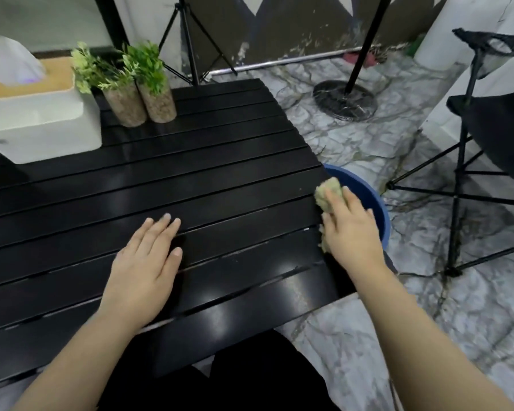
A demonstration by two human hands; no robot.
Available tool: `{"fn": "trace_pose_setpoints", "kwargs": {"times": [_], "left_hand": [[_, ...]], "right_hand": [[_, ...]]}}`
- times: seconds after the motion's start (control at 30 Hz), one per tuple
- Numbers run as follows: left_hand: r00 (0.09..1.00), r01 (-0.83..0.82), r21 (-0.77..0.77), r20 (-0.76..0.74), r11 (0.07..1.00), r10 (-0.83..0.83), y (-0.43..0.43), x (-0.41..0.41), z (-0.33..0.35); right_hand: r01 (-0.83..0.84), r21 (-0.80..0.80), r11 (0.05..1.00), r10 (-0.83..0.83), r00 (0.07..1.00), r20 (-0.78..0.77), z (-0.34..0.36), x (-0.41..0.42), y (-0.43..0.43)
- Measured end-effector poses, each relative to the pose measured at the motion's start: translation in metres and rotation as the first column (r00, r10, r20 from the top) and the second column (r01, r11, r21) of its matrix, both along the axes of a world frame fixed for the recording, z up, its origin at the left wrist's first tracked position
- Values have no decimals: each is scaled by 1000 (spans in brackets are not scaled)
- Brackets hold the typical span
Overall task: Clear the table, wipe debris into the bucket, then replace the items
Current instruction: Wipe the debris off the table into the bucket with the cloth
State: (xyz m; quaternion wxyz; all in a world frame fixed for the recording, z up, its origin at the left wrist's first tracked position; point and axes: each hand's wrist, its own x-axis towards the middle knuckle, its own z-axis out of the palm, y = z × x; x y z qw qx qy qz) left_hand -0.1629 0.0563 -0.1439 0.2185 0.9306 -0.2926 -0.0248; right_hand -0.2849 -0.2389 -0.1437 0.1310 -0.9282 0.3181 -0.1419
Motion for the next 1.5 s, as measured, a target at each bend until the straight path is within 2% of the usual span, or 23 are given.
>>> {"fn": "trace_pose_setpoints", "kwargs": {"times": [0.07, 0.1, 0.17, 0.27, 0.33, 0.37, 0.43, 0.5, 0.57, 0.6, 0.63, 0.73, 0.8, 0.87, 0.97, 1.07, 1.13, 1.17, 1.2, 1.27, 1.37, 1.43, 1.5], "left_hand": [[997, -76, -12, 13, 997, 77, 6, 34, 7], [994, -112, 19, 6, 994, 112, 7, 51, 10], [991, -134, 115, -5, 984, 136, 2, 74, 7], [991, -132, 203, 9, 970, 133, -10, 84, -5], [990, -142, 214, 30, 966, 139, -13, 84, -12], [989, -145, 214, 36, 966, 140, -12, 85, -14], [990, -143, 219, 34, 965, 139, -11, 86, -17], [990, -143, 232, 49, 962, 135, -12, 86, -19], [988, -148, 230, 69, 962, 136, -12, 85, -19], [988, -151, 221, 64, 964, 140, -12, 85, -19], [988, -150, 216, 61, 965, 140, -12, 84, -20], [988, -148, 195, 81, 970, 135, -11, 85, -23], [987, -149, 185, 87, 971, 134, -11, 85, -23], [987, -147, 192, 91, 970, 132, -11, 84, -23], [976, -183, 189, 150, 965, 156, -12, 84, -16], [954, -198, 172, 259, 965, 150, -20, 102, -1], [969, -168, 175, 210, 970, 130, -31, 123, 1], [981, -147, 189, 157, 971, 118, -37, 133, 0], [989, -128, 207, 103, 970, 109, -44, 140, -2], [993, -116, 249, 46, 961, 108, -55, 147, -7], [987, -152, 278, 88, 948, 133, -61, 149, -17], [986, -161, 267, 84, 950, 144, -60, 150, -20], [987, -160, 245, 65, 956, 149, -59, 151, -20]], "right_hand": [[86, 15, 996, -86, 996, 27, 4, 33, 4], [39, -16, 999, -39, 999, 30, 3, 50, 21], [-169, -55, 984, 172, 984, 42, -3, 81, 71], [-493, -68, 867, 496, 868, 35, -11, 99, 136], [-617, -65, 785, 619, 784, 41, -10, 97, 129], [-628, -76, 775, 630, 776, 9, -9, 96, 110], [-522, -94, 848, 521, 853, -29, -10, 94, 59], [-263, -44, 964, 261, 964, -42, -4, 94, 1], [-72, -13, 997, 72, 996, -47, 1, 99, -23], [-58, -49, 997, 55, 997, -55, 0, 107, -17], [-100, -102, 990, 93, 993, -66, -3, 117, -2], [-373, -183, 910, 376, 927, -20, -15, 159, 73], [-513, -141, 847, 515, 857, -24, -17, 184, 113], [-569, -91, 817, 568, 822, -37, -14, 201, 117], [-509, -140, 849, 511, 859, -26, -14, 205, 67], [-212, -127, 969, 211, 977, -26, -10, 194, -9], [-18, -71, 997, 14, 998, -61, -7, 190, -32], [19, -88, 996, -25, 997, -73, -7, 194, -28], [5, -113, 994, -14, 997, -74, -8, 201, -17], [-168, -144, 975, 161, 985, -55, -10, 216, 23], [-454, -154, 877, 456, 889, -25, -18, 233, 81], [-477, -101, 873, 475, 879, -43, -18, 239, 80], [-401, -81, 912, 394, 914, -94, -17, 242, 45]]}}
